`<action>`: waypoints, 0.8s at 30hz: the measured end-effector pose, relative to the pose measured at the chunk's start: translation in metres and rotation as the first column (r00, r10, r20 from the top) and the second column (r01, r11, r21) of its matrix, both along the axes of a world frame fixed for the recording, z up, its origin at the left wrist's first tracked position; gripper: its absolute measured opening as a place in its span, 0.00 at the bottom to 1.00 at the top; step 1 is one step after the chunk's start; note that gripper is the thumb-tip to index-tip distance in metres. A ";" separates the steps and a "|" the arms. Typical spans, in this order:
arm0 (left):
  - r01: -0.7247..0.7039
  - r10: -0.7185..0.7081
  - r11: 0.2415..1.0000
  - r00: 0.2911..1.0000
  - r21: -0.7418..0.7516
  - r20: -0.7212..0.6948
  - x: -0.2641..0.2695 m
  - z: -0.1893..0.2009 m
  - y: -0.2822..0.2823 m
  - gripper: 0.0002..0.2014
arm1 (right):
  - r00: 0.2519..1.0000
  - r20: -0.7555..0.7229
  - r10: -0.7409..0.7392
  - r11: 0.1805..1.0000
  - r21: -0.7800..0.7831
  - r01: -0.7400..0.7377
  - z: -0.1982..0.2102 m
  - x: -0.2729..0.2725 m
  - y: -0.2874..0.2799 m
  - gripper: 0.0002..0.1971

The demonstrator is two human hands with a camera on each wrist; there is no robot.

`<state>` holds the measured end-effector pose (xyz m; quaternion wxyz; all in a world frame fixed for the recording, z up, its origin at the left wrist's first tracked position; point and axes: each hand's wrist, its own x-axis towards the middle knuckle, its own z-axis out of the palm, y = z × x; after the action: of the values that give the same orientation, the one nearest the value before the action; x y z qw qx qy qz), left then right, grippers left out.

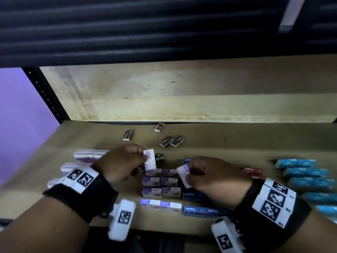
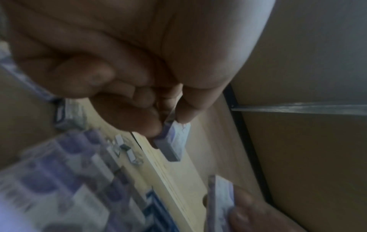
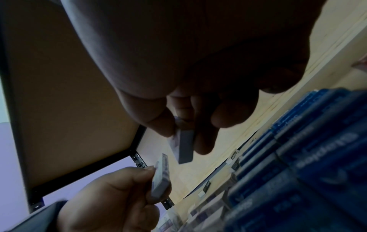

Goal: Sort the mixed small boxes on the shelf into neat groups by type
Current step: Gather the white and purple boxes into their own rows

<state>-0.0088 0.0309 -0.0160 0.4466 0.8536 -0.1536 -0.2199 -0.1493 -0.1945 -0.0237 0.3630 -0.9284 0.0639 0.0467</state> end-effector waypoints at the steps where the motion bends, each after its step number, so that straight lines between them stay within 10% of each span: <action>1: -0.016 0.015 0.999 1.000 -0.031 -0.024 -0.006 -0.006 0.000 0.08 | 1.000 0.004 -0.011 1.000 0.009 0.011 -0.001 0.000 0.000 0.14; 9: -0.109 0.092 0.975 0.991 -0.194 -0.093 -0.031 -0.030 -0.011 0.14 | 0.996 0.039 -0.085 0.996 0.021 0.084 -0.002 0.000 0.000 0.17; 24: 0.179 -0.182 0.979 0.983 -0.099 -0.026 -0.031 -0.028 -0.010 0.17 | 0.994 0.074 -0.084 0.990 0.119 0.075 -0.002 0.002 -0.001 0.24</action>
<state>-0.0399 0.0213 -0.0441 0.4683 0.8095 -0.2330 -0.2667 -0.1470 -0.1953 -0.0258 0.4202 -0.9035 0.0839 -0.0008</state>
